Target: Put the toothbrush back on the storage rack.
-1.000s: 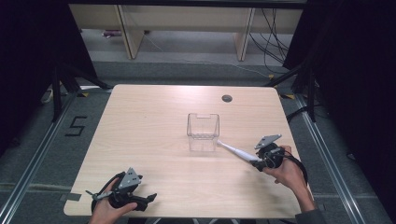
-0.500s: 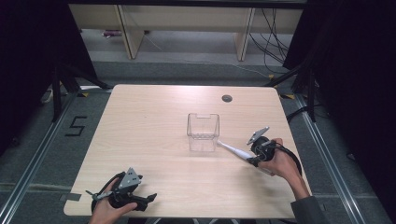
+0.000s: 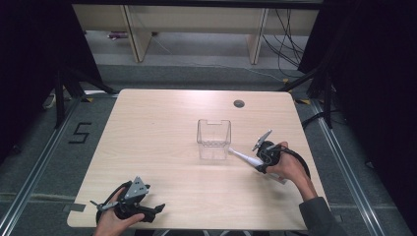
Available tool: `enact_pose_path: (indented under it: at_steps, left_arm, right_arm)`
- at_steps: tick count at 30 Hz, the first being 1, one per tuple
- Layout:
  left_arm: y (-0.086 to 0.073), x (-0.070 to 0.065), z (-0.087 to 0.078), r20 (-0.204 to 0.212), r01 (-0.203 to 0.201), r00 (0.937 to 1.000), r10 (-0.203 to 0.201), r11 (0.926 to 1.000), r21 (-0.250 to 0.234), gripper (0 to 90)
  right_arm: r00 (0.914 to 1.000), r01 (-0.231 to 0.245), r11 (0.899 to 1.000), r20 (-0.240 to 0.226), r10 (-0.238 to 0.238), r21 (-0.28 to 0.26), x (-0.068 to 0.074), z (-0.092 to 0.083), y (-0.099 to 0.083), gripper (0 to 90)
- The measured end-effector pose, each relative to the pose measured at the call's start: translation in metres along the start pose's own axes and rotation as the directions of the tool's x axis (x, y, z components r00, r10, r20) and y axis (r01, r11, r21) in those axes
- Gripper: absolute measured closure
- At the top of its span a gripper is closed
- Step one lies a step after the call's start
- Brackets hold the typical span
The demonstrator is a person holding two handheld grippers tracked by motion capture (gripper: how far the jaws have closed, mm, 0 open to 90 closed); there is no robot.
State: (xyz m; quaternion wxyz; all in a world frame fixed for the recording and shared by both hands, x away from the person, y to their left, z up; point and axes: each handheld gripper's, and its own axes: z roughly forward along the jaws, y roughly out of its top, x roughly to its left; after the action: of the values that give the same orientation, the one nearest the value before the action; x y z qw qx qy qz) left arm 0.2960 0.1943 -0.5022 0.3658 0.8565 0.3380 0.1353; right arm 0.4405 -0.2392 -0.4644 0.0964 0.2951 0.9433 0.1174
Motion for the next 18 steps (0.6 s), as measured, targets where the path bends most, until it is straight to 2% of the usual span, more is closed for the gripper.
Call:
enact_pose_path:
  at_steps: [3,4,5,6,8,13,14,15,18]
  left_arm:
    - [0.000,0.000,0.000,0.000,-0.001,1.0000,0.001,1.0000,-0.002,14.7]
    - [0.000,0.000,0.000,-0.002,-0.001,1.0000,0.001,1.0000,-0.001,14.7]
    - [0.000,0.000,0.000,-0.001,-0.001,1.0000,0.001,1.0000,-0.001,14.7]
    - [0.000,0.000,0.000,-0.002,-0.002,1.0000,0.002,1.0000,0.000,14.7]
    - [0.000,0.000,0.000,-0.001,0.000,1.0000,0.000,1.0000,-0.002,14.7]
    - [0.000,0.000,0.000,-0.001,-0.005,1.0000,0.005,1.0000,0.001,14.7]
    - [0.000,-0.001,0.000,-0.002,0.006,1.0000,-0.006,1.0000,0.000,14.7]
    - [0.000,0.000,0.000,0.001,-0.003,1.0000,0.003,1.0000,0.000,14.7]
    - [0.000,0.000,0.000,-0.002,-0.003,1.0000,0.003,1.0000,0.000,14.7]
  right_arm:
    - [0.9998,0.013,1.000,-0.013,-0.012,0.018,-0.001,0.004,0.005,57.4]
    - [0.9999,-0.005,1.000,-0.009,0.005,0.026,0.000,0.004,0.006,57.5]
    - [0.9998,0.008,1.000,-0.017,-0.007,0.027,-0.001,0.004,0.007,57.9]
    - [0.9998,-0.005,0.999,-0.021,0.005,0.034,0.000,0.004,0.007,58.1]
    - [0.9997,0.008,0.999,-0.022,-0.007,0.034,-0.003,0.006,0.007,59.3]
    - [0.9996,-0.004,0.998,-0.028,0.005,0.062,-0.006,0.008,0.008,61.5]
    - [0.9995,0.006,0.998,-0.030,-0.004,0.062,-0.007,0.010,0.009,61.8]
    - [0.9993,-0.011,0.997,-0.036,0.014,0.073,-0.006,0.009,0.009,62.2]
    - [0.9988,0.015,0.996,-0.048,-0.011,0.085,-0.009,0.013,0.012,63.0]
